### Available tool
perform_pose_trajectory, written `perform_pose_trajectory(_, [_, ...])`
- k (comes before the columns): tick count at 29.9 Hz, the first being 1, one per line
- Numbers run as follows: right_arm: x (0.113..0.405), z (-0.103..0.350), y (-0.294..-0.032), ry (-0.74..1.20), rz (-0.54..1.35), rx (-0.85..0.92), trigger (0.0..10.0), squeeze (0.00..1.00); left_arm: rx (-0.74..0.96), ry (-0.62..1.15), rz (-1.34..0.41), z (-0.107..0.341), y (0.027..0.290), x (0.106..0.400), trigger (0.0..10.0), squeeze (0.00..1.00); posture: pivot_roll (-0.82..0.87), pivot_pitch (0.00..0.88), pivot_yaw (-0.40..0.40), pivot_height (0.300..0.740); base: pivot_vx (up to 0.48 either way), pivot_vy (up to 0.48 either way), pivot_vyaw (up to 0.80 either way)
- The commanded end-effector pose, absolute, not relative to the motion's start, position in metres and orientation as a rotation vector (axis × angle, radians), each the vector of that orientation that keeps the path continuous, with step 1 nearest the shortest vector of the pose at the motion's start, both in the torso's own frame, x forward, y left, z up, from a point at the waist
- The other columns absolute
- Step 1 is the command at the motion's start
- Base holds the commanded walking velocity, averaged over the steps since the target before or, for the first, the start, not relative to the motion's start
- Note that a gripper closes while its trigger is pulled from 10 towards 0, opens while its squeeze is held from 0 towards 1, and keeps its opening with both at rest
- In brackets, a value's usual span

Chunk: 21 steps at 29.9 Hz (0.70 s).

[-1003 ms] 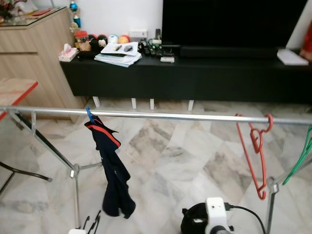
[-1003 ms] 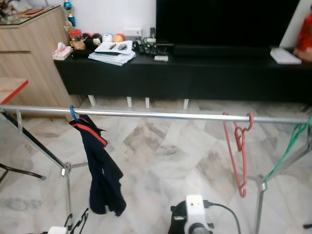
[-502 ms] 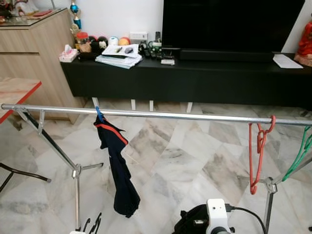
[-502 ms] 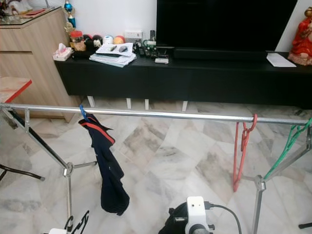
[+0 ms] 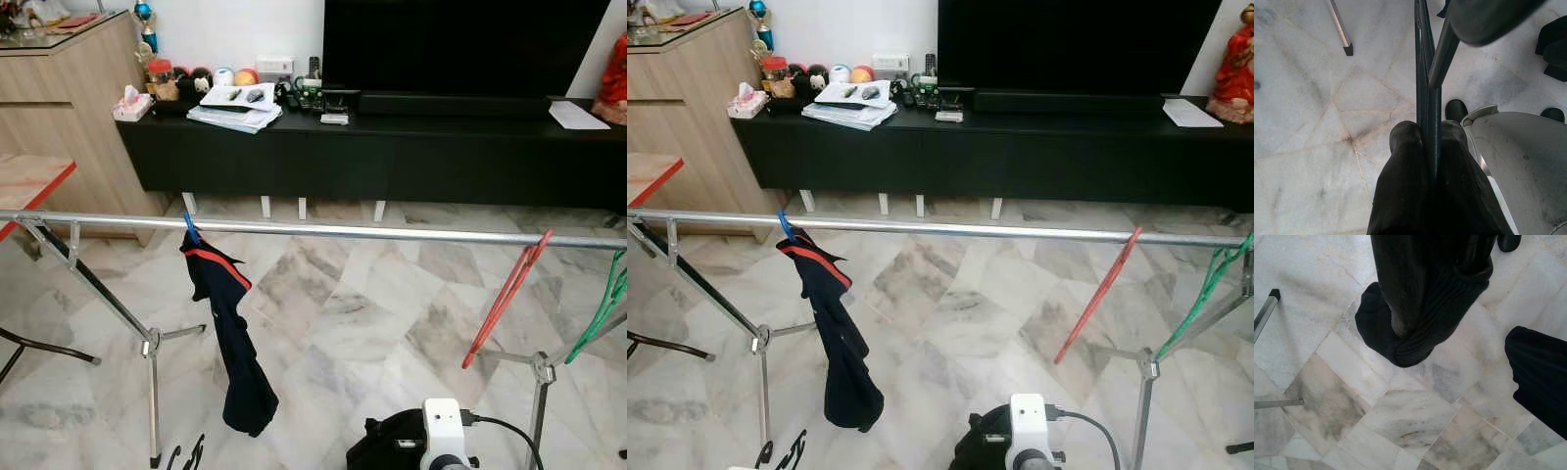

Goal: Hang hanger

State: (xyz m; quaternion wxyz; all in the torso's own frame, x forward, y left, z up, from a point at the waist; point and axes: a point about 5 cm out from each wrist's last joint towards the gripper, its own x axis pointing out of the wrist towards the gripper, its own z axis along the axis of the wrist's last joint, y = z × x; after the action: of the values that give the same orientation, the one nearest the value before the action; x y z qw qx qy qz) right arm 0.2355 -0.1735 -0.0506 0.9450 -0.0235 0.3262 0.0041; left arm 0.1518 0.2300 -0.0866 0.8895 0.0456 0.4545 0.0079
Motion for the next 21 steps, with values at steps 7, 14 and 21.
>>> perform_pose_trajectory(7, [0.2395,-0.0472,-0.1735,0.639,-0.007,-0.028,10.0,0.00,0.087,0.972,0.016,-0.0904,0.2264,0.1453,10.0,0.00,0.04,0.059,0.016,0.740,-0.272,0.000,0.00])
perform_pose_trajectory(14, [0.2394,-0.0473,-0.1735,0.639,-0.009,-0.026,10.0,0.00,0.087,0.971,0.014,-0.0905,0.2240,0.1469,10.0,0.00,0.04,0.060,0.016,0.740,-0.294,0.000,0.00])
perform_pose_trajectory(21, [0.2393,-0.0473,-0.1741,0.638,-0.010,-0.025,10.0,0.00,0.085,0.970,0.014,-0.0907,0.2218,0.1478,10.0,0.00,0.04,0.061,0.014,0.740,-0.305,0.000,0.00])
